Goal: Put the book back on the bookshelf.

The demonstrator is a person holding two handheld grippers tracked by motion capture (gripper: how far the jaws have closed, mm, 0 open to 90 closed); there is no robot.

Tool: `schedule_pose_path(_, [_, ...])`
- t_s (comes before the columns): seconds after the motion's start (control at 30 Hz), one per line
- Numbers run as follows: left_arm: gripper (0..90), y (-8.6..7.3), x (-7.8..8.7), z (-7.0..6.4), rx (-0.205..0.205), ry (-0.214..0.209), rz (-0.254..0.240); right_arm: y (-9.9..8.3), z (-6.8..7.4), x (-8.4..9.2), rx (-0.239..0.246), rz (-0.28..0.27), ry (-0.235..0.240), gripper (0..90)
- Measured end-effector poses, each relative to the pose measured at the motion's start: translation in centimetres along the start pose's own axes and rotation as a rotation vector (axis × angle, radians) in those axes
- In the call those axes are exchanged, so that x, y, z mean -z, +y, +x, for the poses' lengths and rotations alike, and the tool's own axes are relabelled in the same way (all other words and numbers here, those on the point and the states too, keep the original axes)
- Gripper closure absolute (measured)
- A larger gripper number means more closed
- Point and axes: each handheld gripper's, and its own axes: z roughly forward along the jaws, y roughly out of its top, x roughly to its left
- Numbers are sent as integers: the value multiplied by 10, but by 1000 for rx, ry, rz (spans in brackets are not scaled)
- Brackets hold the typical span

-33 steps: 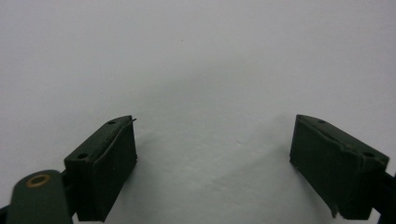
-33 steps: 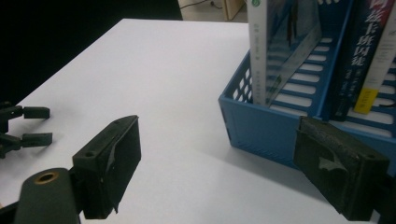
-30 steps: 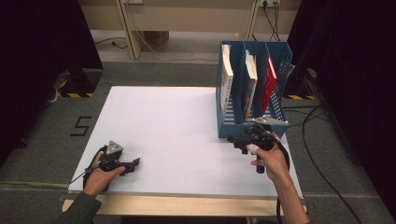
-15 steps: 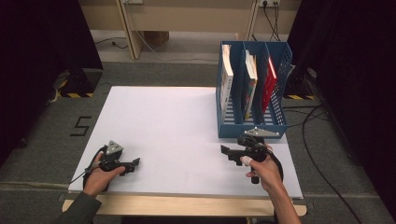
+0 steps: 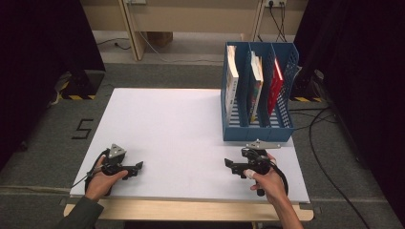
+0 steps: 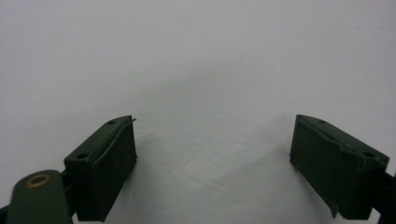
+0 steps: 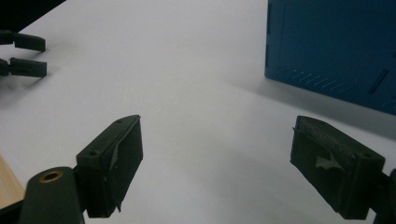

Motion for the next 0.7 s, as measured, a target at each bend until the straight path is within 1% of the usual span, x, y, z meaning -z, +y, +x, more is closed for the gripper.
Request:
schedule_pose_path(0.1, [137,0,0,0,0,0,0,-6,1,-3,15,12,-6,181])
schedule_pose_path(0.23, [137,0,0,0,-1,0,0,-13,2,-6,7,26,4,183])
schedule_pose_path(0.27, [137,0,0,0,-1,-1,0,-18,3,-9,25,36,-8,183])
schedule_pose_path(0.37, [137,0,0,0,-2,0,0,-21,4,-11,32,43,-12,183])
schedule_pose_path(0.4, [137,0,0,0,-1,-1,0,-25,5,-13,34,48,-4,181])
schedule_pose_path(0.47, [137,0,0,0,-1,-1,0,-26,6,-13,40,51,-6,179])
schedule_pose_path(0.5, [137,0,0,0,-1,-1,0,-28,6,-14,50,56,-11,177])
schedule_pose_path(0.57, [137,0,0,0,-1,-1,0,-30,6,-15,49,56,-12,177])
schedule_pose_path(0.6, [137,0,0,0,-2,-2,0,-32,6,-16,55,65,-26,177])
schedule_pose_path(0.7, [137,0,0,0,-2,-2,0,-34,6,-18,60,68,-28,177])
